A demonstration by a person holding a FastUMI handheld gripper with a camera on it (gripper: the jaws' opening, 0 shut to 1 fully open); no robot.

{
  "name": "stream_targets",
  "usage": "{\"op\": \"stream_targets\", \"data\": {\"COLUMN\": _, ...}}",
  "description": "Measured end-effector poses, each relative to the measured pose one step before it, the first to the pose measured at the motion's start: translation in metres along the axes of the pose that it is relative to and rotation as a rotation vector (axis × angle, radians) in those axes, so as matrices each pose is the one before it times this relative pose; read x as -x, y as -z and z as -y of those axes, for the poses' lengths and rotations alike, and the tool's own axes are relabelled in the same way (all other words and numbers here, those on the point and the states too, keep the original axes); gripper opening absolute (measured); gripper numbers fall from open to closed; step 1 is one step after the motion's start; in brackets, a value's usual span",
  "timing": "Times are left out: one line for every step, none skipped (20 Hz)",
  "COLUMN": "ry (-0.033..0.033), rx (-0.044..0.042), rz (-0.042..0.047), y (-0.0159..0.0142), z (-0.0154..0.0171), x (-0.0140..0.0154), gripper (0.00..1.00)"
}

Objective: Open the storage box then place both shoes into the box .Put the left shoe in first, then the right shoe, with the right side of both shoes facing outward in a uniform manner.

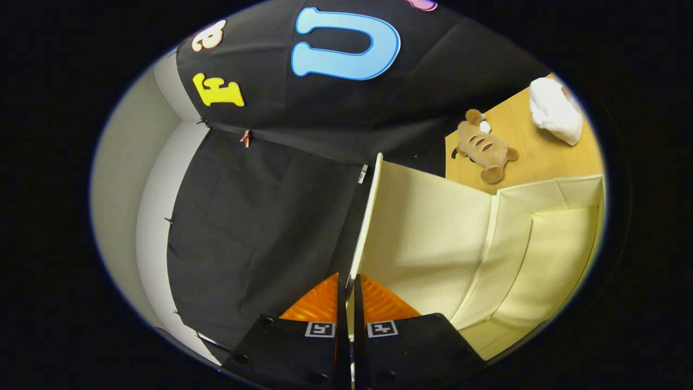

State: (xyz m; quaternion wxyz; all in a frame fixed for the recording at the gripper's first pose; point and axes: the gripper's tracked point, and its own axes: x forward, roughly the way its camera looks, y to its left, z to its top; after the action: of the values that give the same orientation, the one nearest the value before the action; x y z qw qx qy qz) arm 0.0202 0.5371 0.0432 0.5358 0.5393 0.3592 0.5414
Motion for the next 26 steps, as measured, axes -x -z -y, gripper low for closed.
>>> {"op": "stream_targets", "data": {"ry": 0.00867, "rx": 0.01197, "rz": -0.00463, "y": 0.00337, "z": -0.00137, "x": -0.00563, "gripper": 0.08}}
{"op": "stream_targets", "data": {"ry": 0.00498, "rx": 0.00654, "rz": -0.00087, "y": 0.00118, "z": 0.00039, "x": -0.00363, "gripper": 0.09}}
{"op": "stream_targets", "data": {"ry": -0.00068, "rx": 0.00153, "rz": -0.00165, "y": 0.0026, "z": -0.00292, "x": -0.00216, "gripper": 0.11}}
{"op": "stream_targets", "data": {"ry": 0.00061, "rx": 0.00773, "rz": 0.00726, "y": 0.00049, "z": -0.00032, "x": -0.00189, "gripper": 0.14}}
{"op": "stream_targets", "data": {"ry": 0.01284, "rx": 0.01386, "rz": 0.004, "y": 0.00114, "z": 0.00233, "x": -0.00246, "gripper": 0.19}}
{"op": "stream_targets", "data": {"ry": 0.00793, "rx": 0.00986, "rz": -0.0039, "y": 0.00246, "z": 0.00221, "x": -0.00233, "gripper": 0.25}}
{"op": "stream_targets", "data": {"ry": 0.00404, "rx": 0.00387, "rz": -0.0134, "y": 0.00509, "z": -0.00007, "x": 0.00073, "gripper": 0.29}}
{"op": "stream_targets", "data": {"ry": 0.00586, "rx": 0.0055, "rz": -0.01122, "y": 0.00253, "z": 0.00132, "x": 0.00036, "gripper": 0.31}}
{"op": "stream_targets", "data": {"ry": 0.01172, "rx": 0.0132, "rz": -0.00199, "y": 0.002, "z": 0.00361, "x": -0.00027, "gripper": 0.42}}
{"op": "stream_targets", "data": {"ry": 0.01172, "rx": 0.01573, "rz": 0.00362, "y": -0.00041, "z": 0.00267, "x": 0.00022, "gripper": 0.53}}
{"op": "stream_targets", "data": {"ry": 0.0019, "rx": 0.01189, "rz": 0.00641, "y": -0.00068, "z": -0.00018, "x": 0.00269, "gripper": 0.64}}
{"op": "stream_targets", "data": {"ry": 0.00166, "rx": 0.0091, "rz": 0.00453, "y": -0.00046, "z": 0.00003, "x": 0.00174, "gripper": 0.64}}
{"op": "stream_targets", "data": {"ry": -0.00124, "rx": 0.00773, "rz": 0.00121, "y": 0.0001, "z": -0.00099, "x": 0.00209, "gripper": 0.64}}
{"op": "stream_targets", "data": {"ry": 0.00075, "rx": 0.00987, "rz": 0.00328, "y": -0.00106, "z": -0.00136, "x": 0.00282, "gripper": 0.64}}
{"op": "stream_targets", "data": {"ry": -0.00285, "rx": 0.01731, "rz": 0.006, "y": -0.00064, "z": -0.00087, "x": 0.00451, "gripper": 0.65}}
{"op": "stream_targets", "data": {"ry": 0.00153, "rx": 0.02829, "rz": 0.00336, "y": -0.00032, "z": -0.00063, "x": 0.00426, "gripper": 0.64}}
{"op": "stream_targets", "data": {"ry": 0.00573, "rx": 0.03128, "rz": 0.00375, "y": 0.00045, "z": 0.00163, "x": 0.00643, "gripper": 0.65}}
{"op": "stream_targets", "data": {"ry": 0.00985, "rx": 0.03565, "rz": 0.00566, "y": 0.00025, "z": 0.00145, "x": 0.00567, "gripper": 0.68}}
{"op": "stream_targets", "data": {"ry": 0.01043, "rx": 0.04005, "rz": 0.01058, "y": -0.00041, "z": 0.002, "x": 0.00666, "gripper": 0.71}}
{"op": "stream_targets", "data": {"ry": 0.0116, "rx": 0.0436, "rz": 0.01312, "y": -0.00174, "z": 0.00136, "x": 0.00804, "gripper": 0.73}}
{"op": "stream_targets", "data": {"ry": 0.01166, "rx": 0.04787, "rz": 0.01601, "y": -0.00191, "z": 0.00136, "x": 0.00712, "gripper": 0.75}}
{"op": "stream_targets", "data": {"ry": 0.00716, "rx": 0.0489, "rz": 0.02059, "y": -0.0031, "z": 0.00018, "x": 0.00841, "gripper": 0.76}}
{"op": "stream_targets", "data": {"ry": 0.01365, "rx": 0.06232, "rz": 0.02108, "y": -0.00387, "z": -0.00085, "x": 0.01047, "gripper": 0.77}}
{"op": "stream_targets", "data": {"ry": 0.00948, "rx": 0.04316, "rz": 0.01247, "y": -0.00184, "z": 0.00022, "x": 0.0076, "gripper": 0.77}}
{"op": "stream_targets", "data": {"ry": 0.02136, "rx": 0.06061, "rz": 0.02173, "y": -0.00474, "z": 0.00017, "x": 0.01066, "gripper": 0.82}}
{"op": "stream_targets", "data": {"ry": 0.02657, "rx": 0.06413, "rz": 0.02638, "y": -0.00675, "z": 0.00248, "x": 0.01139, "gripper": 0.83}}
